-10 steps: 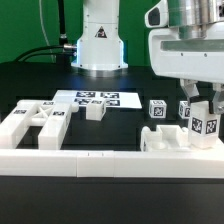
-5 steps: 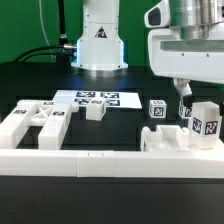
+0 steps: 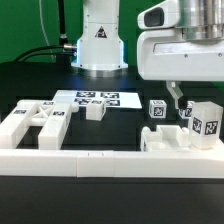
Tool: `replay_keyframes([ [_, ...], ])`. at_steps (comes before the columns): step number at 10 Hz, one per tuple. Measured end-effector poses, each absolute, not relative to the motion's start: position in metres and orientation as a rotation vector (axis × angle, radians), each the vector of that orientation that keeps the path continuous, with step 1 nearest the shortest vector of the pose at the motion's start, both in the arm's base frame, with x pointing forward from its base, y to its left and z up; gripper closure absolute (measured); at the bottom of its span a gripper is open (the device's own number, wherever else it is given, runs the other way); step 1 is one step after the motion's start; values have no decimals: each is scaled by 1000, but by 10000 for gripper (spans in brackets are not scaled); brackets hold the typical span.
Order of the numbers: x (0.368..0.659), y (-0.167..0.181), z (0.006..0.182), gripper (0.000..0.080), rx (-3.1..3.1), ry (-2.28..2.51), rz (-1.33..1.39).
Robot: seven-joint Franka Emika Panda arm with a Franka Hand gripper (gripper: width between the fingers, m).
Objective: Assemble chair
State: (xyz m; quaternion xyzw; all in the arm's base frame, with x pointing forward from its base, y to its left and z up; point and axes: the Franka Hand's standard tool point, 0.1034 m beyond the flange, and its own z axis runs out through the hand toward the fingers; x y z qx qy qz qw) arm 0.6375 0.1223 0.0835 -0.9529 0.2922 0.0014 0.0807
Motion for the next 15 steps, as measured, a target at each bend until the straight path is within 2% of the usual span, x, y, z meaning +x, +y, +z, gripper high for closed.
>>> replay_keyframes([
  [5, 638, 117, 81, 151, -3067, -77, -11],
  [8, 641, 116, 84, 151, -3054, -411, 7],
  [10, 641, 114, 84, 151, -3045, -447, 6],
  [13, 641, 115, 84, 515, -3051, -407, 7],
  [15, 641, 115, 84, 515, -3066, -254, 12],
])
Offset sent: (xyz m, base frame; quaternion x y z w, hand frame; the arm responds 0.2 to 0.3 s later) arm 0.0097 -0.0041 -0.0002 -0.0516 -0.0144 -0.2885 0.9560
